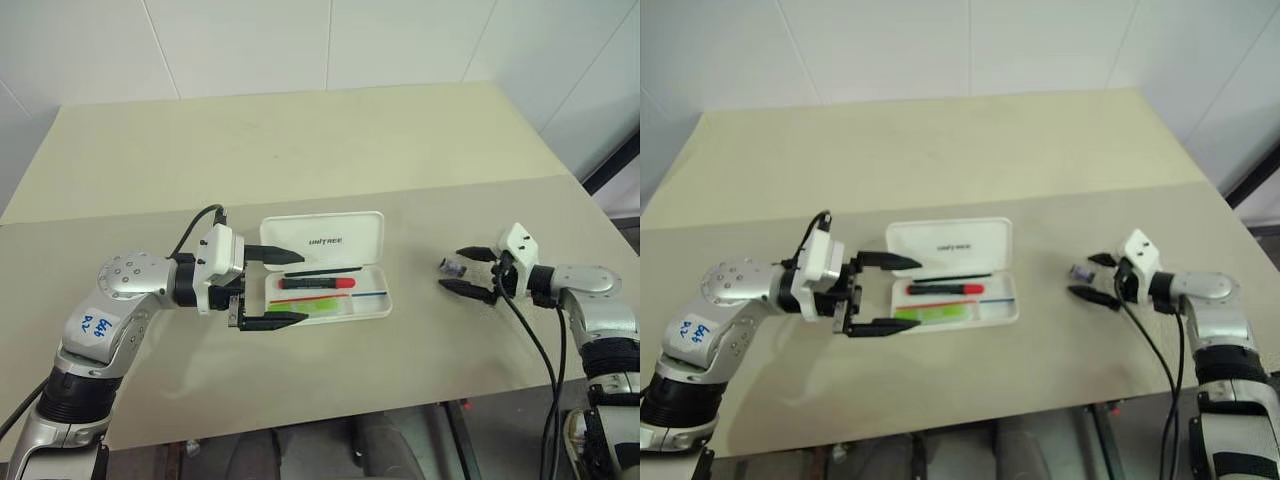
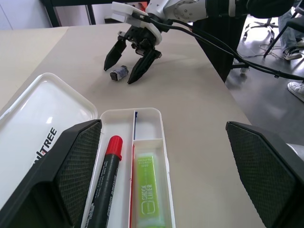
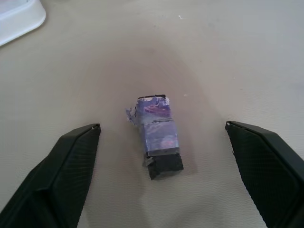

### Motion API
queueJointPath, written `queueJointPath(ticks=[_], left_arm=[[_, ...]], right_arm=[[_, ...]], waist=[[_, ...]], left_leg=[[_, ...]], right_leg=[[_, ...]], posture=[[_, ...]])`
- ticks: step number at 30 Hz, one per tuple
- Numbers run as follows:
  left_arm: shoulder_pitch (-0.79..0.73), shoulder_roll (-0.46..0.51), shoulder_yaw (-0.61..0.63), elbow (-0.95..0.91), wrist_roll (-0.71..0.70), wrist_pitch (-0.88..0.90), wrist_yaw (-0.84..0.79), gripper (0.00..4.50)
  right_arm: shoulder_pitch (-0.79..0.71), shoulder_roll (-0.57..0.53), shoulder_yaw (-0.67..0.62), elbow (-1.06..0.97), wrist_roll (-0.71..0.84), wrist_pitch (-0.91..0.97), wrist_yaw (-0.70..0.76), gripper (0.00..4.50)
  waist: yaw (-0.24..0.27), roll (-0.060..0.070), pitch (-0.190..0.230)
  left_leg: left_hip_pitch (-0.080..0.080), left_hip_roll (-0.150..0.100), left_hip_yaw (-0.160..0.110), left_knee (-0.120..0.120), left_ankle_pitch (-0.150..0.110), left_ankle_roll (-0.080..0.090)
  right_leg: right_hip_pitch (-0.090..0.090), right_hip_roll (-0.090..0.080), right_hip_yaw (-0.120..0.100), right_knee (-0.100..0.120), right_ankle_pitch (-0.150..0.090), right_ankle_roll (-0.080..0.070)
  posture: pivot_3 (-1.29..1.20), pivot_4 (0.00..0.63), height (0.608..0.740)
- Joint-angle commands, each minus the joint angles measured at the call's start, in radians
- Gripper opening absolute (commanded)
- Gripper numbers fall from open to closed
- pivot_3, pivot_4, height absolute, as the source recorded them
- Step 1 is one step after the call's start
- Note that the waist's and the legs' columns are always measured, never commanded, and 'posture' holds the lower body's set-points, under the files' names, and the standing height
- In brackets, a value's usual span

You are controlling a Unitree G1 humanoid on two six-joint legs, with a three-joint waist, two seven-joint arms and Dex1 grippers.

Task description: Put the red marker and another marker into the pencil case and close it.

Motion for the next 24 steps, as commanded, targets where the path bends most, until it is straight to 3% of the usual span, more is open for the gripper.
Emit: queueJointPath(ticks=[1,9,13,18,24], left_arm=[[-0.003,0.010,0.030,-0.025,-0.004,-0.011,0.009,4.50],[0.010,0.017,0.043,-0.027,-0.002,-0.018,0.010,4.50],[0.010,0.020,0.045,-0.018,0.004,-0.025,0.002,4.50],[0.044,0.048,0.068,-0.015,0.007,-0.039,-0.021,4.50],[0.088,0.081,0.095,-0.013,0.004,-0.054,-0.032,4.50]], right_arm=[[0.018,-0.003,-0.002,0.017,-0.007,-0.008,0.011,3.19],[0.042,0.003,-0.011,-0.069,0.027,0.018,0.034,0.42],[0.040,0.004,-0.008,-0.178,0.024,0.030,0.003,0.38],[0.079,0.023,0.008,-0.474,0.105,0.150,0.018,0.38],[0.108,0.068,0.101,-0.722,0.168,0.284,0.033,0.38]], waist=[[0.001,0.000,0.000],[0.002,0.000,0.000],[0.002,0.000,0.000],[-0.002,0.000,0.000],[0.005,0.000,0.000]], left_leg=[[0.000,0.000,0.000,0.000,0.000,0.000],[-0.001,-0.001,0.001,0.009,0.000,0.000],[-0.001,-0.001,0.001,0.009,0.001,0.000],[-0.001,-0.001,0.002,0.007,0.001,0.000],[-0.001,-0.001,0.001,0.002,0.001,0.000]], right_leg=[[0.000,0.000,0.000,0.000,0.000,0.000],[0.003,0.000,0.003,0.000,0.000,-0.006],[0.002,0.000,0.004,0.000,-0.001,-0.008],[0.000,0.001,0.005,0.001,0.001,-0.005],[-0.001,0.001,0.004,0.000,0.002,-0.002]], posture=[[0.00,0.150,0.740],[0.00,0.150,0.740],[0.00,0.150,0.740],[0.00,0.150,0.740],[0.00,0.150,0.740]])
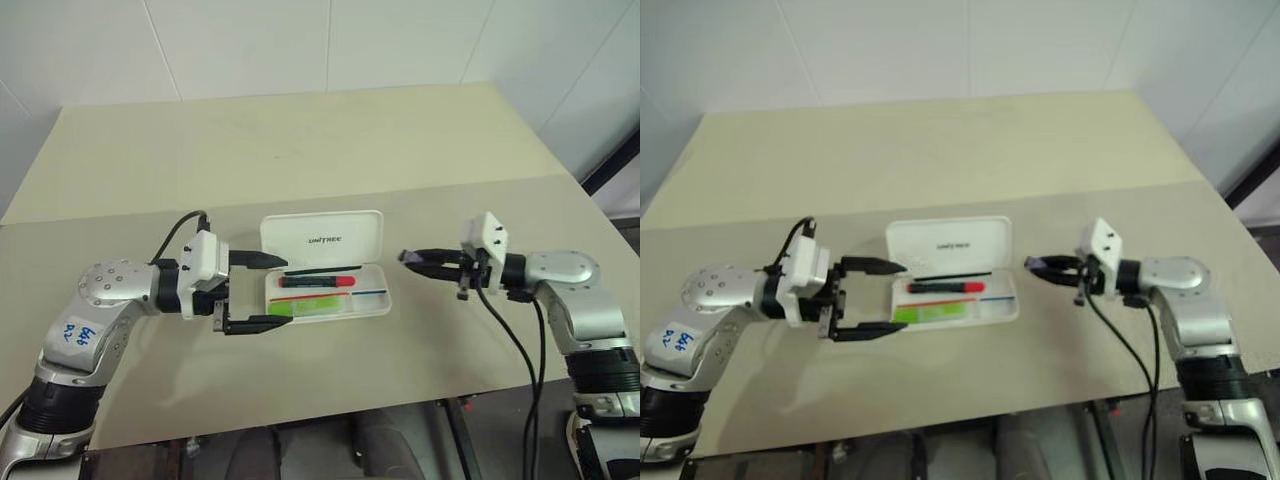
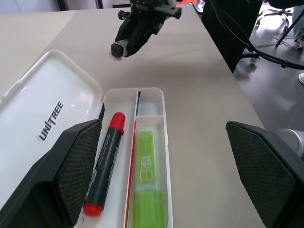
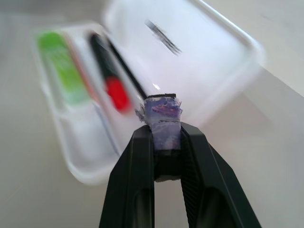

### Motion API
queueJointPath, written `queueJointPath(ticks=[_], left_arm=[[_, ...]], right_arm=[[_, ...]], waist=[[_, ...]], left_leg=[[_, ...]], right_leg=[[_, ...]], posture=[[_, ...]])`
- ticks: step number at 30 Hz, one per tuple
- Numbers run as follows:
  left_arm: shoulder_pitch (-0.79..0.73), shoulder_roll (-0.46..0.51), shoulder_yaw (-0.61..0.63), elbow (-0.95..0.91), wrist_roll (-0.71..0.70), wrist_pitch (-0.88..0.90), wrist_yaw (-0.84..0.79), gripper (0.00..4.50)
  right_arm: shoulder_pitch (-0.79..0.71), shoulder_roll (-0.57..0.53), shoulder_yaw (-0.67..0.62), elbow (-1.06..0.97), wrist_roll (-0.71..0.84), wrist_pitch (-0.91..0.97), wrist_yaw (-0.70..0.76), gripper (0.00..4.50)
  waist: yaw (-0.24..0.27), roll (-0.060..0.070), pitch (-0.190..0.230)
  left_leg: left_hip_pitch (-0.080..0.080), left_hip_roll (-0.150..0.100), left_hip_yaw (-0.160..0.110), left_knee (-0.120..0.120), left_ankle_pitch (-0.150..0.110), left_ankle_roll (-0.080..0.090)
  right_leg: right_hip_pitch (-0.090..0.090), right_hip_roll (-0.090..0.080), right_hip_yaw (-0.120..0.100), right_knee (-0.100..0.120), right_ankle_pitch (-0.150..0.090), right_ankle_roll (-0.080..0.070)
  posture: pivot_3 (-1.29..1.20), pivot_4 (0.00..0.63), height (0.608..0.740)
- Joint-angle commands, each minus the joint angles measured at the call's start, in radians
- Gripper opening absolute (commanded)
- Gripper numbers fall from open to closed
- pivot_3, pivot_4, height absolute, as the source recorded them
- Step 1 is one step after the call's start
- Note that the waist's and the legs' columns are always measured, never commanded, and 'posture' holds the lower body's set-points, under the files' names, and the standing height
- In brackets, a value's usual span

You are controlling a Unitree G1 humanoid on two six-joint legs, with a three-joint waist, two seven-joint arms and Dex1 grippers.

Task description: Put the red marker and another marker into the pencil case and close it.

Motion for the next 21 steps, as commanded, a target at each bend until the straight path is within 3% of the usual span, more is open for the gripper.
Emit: queueJointPath(ticks=[1,6,18,21], left_arm=[[0.011,0.022,0.041,-0.019,-0.004,-0.023,-0.008,4.50],[0.020,0.031,0.044,-0.021,-0.002,-0.028,-0.009,4.50],[0.028,0.037,0.054,-0.042,-0.009,-0.019,0.009,4.50],[0.028,0.038,0.055,-0.043,-0.010,-0.019,0.011,4.50]], right_arm=[[0.016,0.007,0.045,-0.091,0.031,0.041,0.022,0.38],[0.029,0.017,0.112,-0.057,-0.001,0.007,0.053,0.38],[-0.018,0.038,0.139,0.129,-0.062,-0.110,0.091,0.38],[-0.024,0.048,0.143,0.136,-0.071,-0.125,0.096,1.39]], waist=[[0.003,0.000,0.000],[0.007,0.000,0.000],[-0.001,0.000,0.000],[0.000,0.000,0.000]], left_leg=[[0.000,0.000,0.000,0.000,0.000,0.000],[-0.002,0.000,0.001,0.000,0.000,0.000],[0.000,0.000,0.001,-0.001,-0.001,0.000],[0.000,0.000,0.001,-0.001,0.000,0.000]], right_leg=[[0.000,0.000,0.000,-0.001,0.000,-0.001],[0.000,-0.001,0.000,-0.004,-0.002,-0.004],[0.000,0.000,0.000,-0.003,-0.002,-0.004],[0.000,0.000,0.000,-0.002,-0.002,-0.004]], posture=[[0.00,0.150,0.740],[0.00,0.150,0.740],[0.00,0.150,0.740],[0.00,0.150,0.740]])
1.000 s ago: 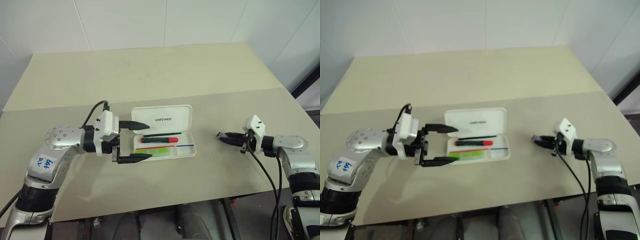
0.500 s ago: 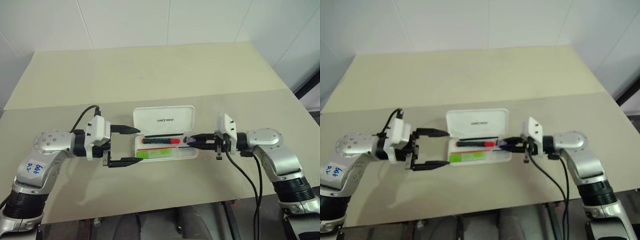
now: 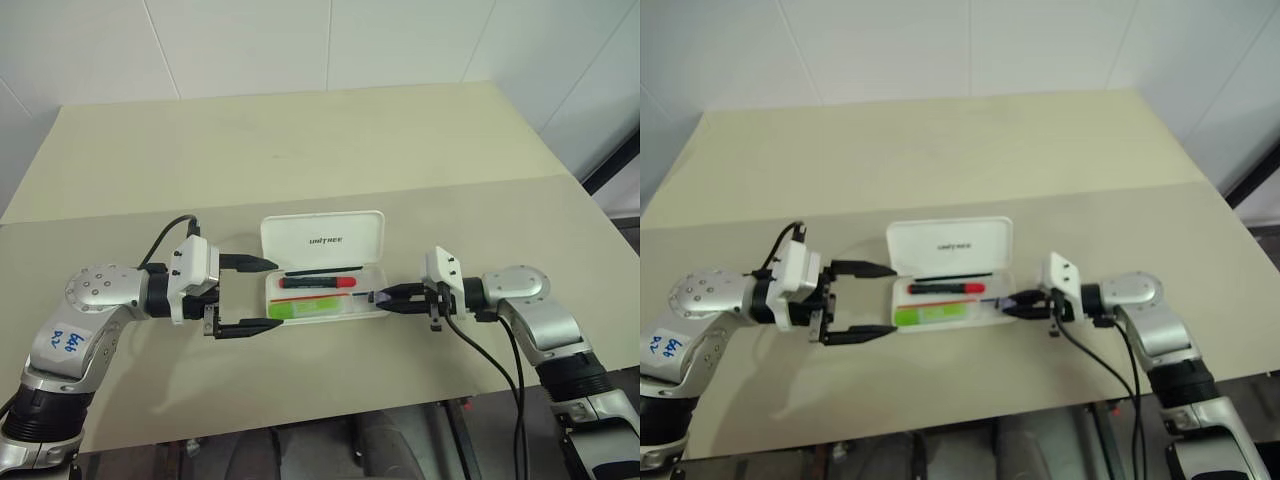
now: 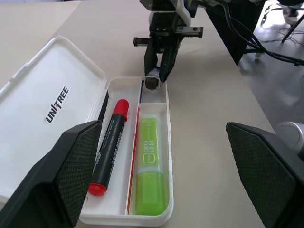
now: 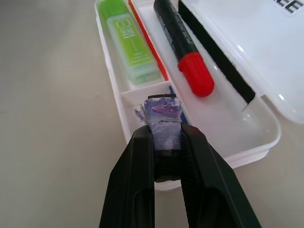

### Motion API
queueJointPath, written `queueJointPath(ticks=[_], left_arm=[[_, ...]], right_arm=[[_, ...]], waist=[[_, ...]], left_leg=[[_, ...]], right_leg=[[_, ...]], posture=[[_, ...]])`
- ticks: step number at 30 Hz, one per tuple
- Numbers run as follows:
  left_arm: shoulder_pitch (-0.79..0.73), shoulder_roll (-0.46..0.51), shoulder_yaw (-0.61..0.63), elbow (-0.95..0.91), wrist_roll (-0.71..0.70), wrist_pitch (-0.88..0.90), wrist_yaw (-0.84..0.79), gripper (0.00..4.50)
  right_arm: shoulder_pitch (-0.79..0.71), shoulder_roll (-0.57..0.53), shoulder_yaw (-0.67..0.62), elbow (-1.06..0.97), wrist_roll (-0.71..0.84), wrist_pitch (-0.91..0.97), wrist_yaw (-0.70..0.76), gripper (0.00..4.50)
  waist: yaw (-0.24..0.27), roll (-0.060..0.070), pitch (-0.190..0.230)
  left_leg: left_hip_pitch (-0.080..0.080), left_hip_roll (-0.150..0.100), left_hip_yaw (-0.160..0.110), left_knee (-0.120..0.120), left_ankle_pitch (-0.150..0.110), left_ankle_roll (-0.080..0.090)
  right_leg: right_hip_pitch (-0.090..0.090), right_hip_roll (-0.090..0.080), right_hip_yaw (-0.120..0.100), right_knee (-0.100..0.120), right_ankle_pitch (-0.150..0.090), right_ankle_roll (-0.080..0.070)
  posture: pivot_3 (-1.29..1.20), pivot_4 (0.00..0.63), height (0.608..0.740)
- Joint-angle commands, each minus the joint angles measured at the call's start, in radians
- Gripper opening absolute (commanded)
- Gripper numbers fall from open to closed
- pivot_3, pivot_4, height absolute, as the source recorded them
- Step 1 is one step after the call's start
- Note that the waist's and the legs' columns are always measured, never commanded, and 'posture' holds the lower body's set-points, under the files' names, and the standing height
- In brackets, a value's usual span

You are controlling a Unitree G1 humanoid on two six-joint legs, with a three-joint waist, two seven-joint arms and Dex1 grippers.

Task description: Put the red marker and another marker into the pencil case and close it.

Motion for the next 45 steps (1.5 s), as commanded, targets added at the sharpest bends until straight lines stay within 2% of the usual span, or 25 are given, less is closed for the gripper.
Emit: queueJointPath(ticks=[1,8,12,17,22,25,26,30,36,42,43,45], left_arm=[[-0.003,0.013,0.031,-0.037,-0.010,-0.010,0.003,4.50],[-0.005,0.017,0.033,-0.035,-0.011,-0.010,0.000,4.50],[-0.003,0.024,0.042,-0.028,-0.013,-0.014,-0.005,4.50],[0.041,0.031,0.109,-0.035,-0.037,-0.002,0.010,4.50],[0.107,0.031,0.191,-0.041,-0.060,0.014,0.034,4.50],[0.123,0.026,0.195,-0.029,-0.056,0.003,0.029,4.50],[0.124,0.023,0.193,-0.020,-0.054,-0.003,0.024,4.50],[0.103,0.010,0.185,0.036,-0.044,-0.049,0.001,4.50],[0.070,0.001,0.201,0.148,-0.037,-0.122,-0.037,2.46],[0.049,-0.016,0.195,0.222,-0.001,-0.171,0.009,0.31],[0.038,-0.026,0.187,0.245,0.007,-0.171,0.026,0.06],[0.013,-0.043,0.167,0.290,0.035,-0.169,0.062,0.02]], right_arm=[[-0.013,0.012,0.007,-0.010,-0.003,-0.024,0.012,1.78],[-0.010,0.015,0.002,-0.050,0.012,0.003,0.025,4.35],[0.001,-0.002,-0.031,-0.125,0.041,0.021,0.020,4.44],[0.050,-0.040,-0.152,-0.305,0.147,0.102,-0.043,4.44],[0.102,-0.052,-0.362,-0.526,0.391,0.308,-0.205,4.44],[0.182,-0.092,-0.387,-0.618,0.426,0.351,-0.214,4.44],[0.218,-0.108,-0.387,-0.643,0.430,0.357,-0.207,4.44],[0.264,-0.152,-0.371,-0.649,0.396,0.309,-0.167,4.44],[0.243,-0.179,-0.344,-0.562,0.309,0.188,-0.108,4.50],[0.220,-0.172,-0.317,-0.516,0.280,0.141,-0.101,4.50],[0.212,-0.169,-0.310,-0.510,0.272,0.134,-0.104,4.50],[0.195,-0.166,-0.298,-0.499,0.263,0.126,-0.108,4.50]], waist=[[0.000,0.000,0.000],[0.000,0.000,0.000],[0.000,0.000,0.000],[0.002,0.000,0.000],[0.003,0.000,0.000],[0.003,-0.001,0.000],[0.005,-0.001,0.000],[0.006,-0.002,0.000],[0.000,-0.004,0.001],[0.002,-0.004,0.001],[0.003,-0.004,0.001],[0.003,-0.004,0.001]], left_leg=[[0.000,0.000,0.000,0.000,0.000,0.000],[0.000,0.000,0.000,0.000,0.000,0.000],[0.000,0.000,0.000,0.000,0.000,0.000],[0.000,0.000,0.000,-0.001,0.000,0.000],[0.000,0.000,0.000,-0.002,0.000,0.000],[0.000,0.000,-0.001,-0.002,0.000,0.000],[0.000,0.000,-0.001,-0.003,0.000,0.000],[-0.001,0.000,0.000,-0.001,0.000,0.000],[0.000,0.000,0.001,-0.001,0.000,0.001],[0.000,0.000,0.001,-0.002,0.000,0.000],[0.000,0.000,0.001,-0.002,0.000,0.000],[0.000,0.000,0.001,-0.002,0.000,0.000]], right_leg=[[0.000,0.000,0.000,0.000,0.000,0.000],[0.000,0.000,0.000,0.000,0.000,0.000],[0.000,0.000,0.000,0.000,0.000,0.000],[-0.001,0.000,0.000,0.000,0.000,0.001],[-0.001,0.000,-0.001,0.000,0.000,0.001],[-0.001,0.000,-0.001,0.000,-0.002,-0.003],[0.000,0.000,-0.001,-0.001,-0.004,-0.008],[0.000,-0.001,0.000,-0.003,-0.005,-0.008],[0.001,0.000,0.000,-0.005,-0.004,-0.009],[0.000,-0.001,0.000,-0.005,-0.004,-0.008],[0.000,-0.001,0.000,-0.005,-0.003,-0.008],[0.000,-0.001,0.000,-0.004,-0.002,-0.006]], posture=[[0.00,0.150,0.740],[0.00,0.150,0.740],[0.00,0.150,0.740],[0.00,0.150,0.740],[0.00,0.150,0.740],[0.00,0.150,0.740],[0.00,0.150,0.740],[0.00,0.150,0.740],[0.00,0.150,0.740],[0.00,0.150,0.740],[0.00,0.150,0.740],[0.00,0.150,0.740]])
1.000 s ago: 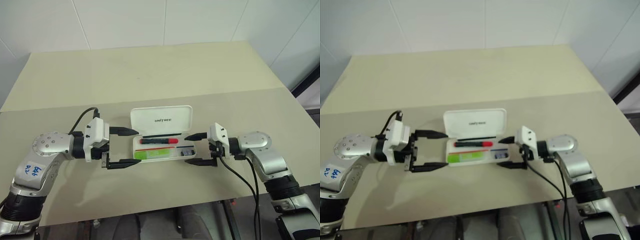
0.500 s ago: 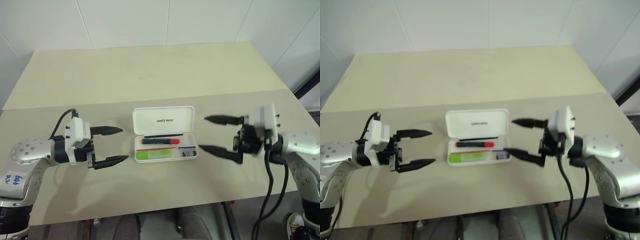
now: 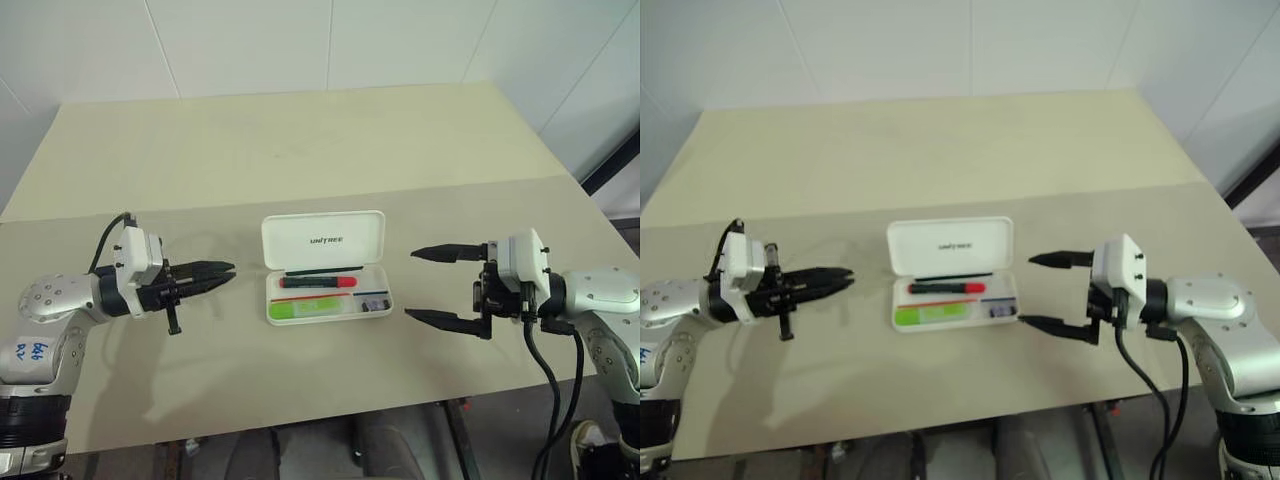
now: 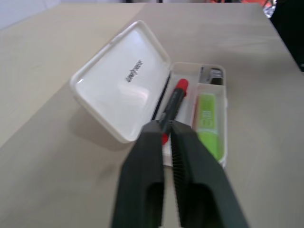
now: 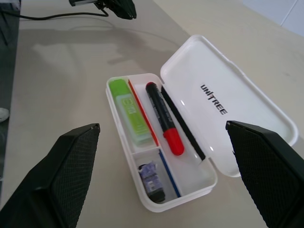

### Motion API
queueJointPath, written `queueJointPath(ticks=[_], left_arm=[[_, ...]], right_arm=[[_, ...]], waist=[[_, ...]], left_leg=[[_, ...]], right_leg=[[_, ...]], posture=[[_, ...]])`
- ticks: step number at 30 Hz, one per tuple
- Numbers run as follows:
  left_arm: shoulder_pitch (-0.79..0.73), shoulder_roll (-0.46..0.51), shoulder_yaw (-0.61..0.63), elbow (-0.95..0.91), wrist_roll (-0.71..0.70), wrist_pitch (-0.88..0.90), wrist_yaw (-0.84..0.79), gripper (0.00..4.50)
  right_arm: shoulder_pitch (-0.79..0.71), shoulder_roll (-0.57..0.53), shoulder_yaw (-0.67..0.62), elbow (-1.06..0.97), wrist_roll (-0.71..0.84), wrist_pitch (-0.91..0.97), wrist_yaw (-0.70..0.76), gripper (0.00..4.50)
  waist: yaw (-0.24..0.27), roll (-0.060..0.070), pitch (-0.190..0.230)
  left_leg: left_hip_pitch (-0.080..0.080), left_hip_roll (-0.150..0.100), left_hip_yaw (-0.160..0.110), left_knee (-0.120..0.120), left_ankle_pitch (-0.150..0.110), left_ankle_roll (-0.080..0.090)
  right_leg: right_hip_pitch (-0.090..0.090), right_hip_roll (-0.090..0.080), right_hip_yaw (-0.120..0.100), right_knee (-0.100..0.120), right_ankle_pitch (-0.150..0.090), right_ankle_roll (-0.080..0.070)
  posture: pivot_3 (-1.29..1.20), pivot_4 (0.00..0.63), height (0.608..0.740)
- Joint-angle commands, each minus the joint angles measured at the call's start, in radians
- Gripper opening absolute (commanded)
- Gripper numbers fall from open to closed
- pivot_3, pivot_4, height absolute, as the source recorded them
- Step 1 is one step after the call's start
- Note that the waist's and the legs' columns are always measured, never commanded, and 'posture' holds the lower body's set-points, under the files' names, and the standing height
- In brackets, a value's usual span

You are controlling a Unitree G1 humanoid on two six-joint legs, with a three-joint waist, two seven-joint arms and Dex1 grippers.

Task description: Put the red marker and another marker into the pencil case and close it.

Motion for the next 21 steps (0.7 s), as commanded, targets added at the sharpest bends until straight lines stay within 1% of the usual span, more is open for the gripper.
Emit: queueJointPath(ticks=[1,3,7,10,14,18,21], left_arm=[[-0.046,-0.031,-0.011,0.060,0.049,-0.016,0.069,0.02],[-0.077,-0.053,-0.028,0.092,0.074,0.003,0.115,0.02],[-0.137,-0.097,-0.085,0.161,0.135,0.010,0.166,0.02],[-0.186,-0.131,-0.128,0.222,0.175,0.022,0.196,0.02],[-0.227,-0.155,-0.163,0.270,0.205,0.037,0.206,0.02],[-0.307,-0.217,-0.215,0.340,0.236,0.026,0.213,0.02],[-0.351,-0.252,-0.225,0.365,0.240,0.022,0.215,0.02]], right_arm=[[-0.034,0.003,0.015,0.004,-0.015,-0.031,-0.006,4.50],[-0.044,0.005,0.022,0.010,-0.019,-0.035,-0.011,4.50],[-0.055,0.012,0.034,0.000,-0.022,-0.035,-0.031,4.50],[-0.056,0.017,0.038,-0.014,-0.021,-0.031,-0.045,4.50],[-0.056,0.016,0.039,-0.025,-0.017,-0.027,-0.059,4.50],[-0.050,0.018,0.035,-0.041,-0.016,-0.021,-0.083,4.50],[-0.044,0.019,0.037,-0.049,-0.016,-0.021,-0.094,4.50]], waist=[[0.000,0.000,0.000],[0.001,0.000,0.000],[0.004,0.000,0.000],[0.009,0.000,0.000],[0.009,0.000,0.000],[0.022,0.000,0.000],[0.026,0.000,0.000]], left_leg=[[0.000,0.000,0.000,0.000,0.000,0.000],[0.000,0.000,0.000,0.000,0.000,0.000],[0.000,0.000,0.000,0.000,0.000,0.000],[0.000,0.000,0.000,0.000,0.000,0.000],[0.000,0.000,0.000,0.000,0.000,0.000],[0.000,0.000,-0.001,0.000,0.000,0.000],[-0.001,0.000,-0.001,0.001,0.000,0.000]], right_leg=[[0.000,0.000,0.000,0.000,0.000,0.000],[0.000,0.000,0.000,0.001,0.000,0.001],[0.000,0.000,0.000,0.001,0.005,0.009],[0.000,0.000,0.000,0.001,0.006,0.011],[0.000,0.000,0.000,0.001,0.006,0.011],[-0.001,0.000,-0.001,0.002,0.007,0.013],[0.000,0.000,-0.001,0.002,0.007,0.013]], posture=[[0.00,0.150,0.740],[0.00,0.150,0.740],[0.00,0.150,0.740],[0.00,0.150,0.740],[0.00,0.150,0.740],[0.00,0.150,0.740],[0.00,0.150,0.740]])
